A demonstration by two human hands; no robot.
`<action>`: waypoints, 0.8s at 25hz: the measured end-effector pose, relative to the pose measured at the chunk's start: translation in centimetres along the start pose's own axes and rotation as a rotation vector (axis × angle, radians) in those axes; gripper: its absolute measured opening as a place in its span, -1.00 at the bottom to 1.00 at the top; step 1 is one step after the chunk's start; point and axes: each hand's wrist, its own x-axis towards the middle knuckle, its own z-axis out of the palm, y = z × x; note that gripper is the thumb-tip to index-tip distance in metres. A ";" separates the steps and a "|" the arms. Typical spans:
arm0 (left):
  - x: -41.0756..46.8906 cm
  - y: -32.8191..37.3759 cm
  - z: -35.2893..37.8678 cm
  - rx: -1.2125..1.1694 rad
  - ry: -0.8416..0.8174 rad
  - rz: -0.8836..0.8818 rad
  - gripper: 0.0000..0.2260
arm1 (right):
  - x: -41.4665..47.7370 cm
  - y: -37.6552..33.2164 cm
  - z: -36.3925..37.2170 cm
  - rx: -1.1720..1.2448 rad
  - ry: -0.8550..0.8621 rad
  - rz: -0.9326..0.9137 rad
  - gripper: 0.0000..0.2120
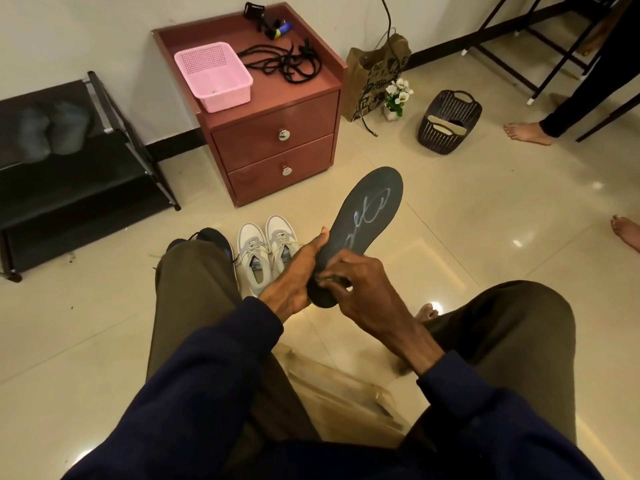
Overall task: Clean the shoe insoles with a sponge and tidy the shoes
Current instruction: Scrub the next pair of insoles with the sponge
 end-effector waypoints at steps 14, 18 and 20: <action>1.1 -0.8 0.4 -0.121 -0.098 -0.057 -0.57 | 0.8 4.6 -1.1 -0.138 0.164 0.269 -0.92; 1.9 -0.8 0.5 -0.104 -0.107 -0.100 -0.47 | -1.1 1.3 0.2 0.086 -0.036 0.145 -0.92; 2.1 -1.0 0.9 -0.110 -0.096 -0.116 -0.50 | -0.3 3.1 -0.4 0.049 -0.036 0.193 -0.91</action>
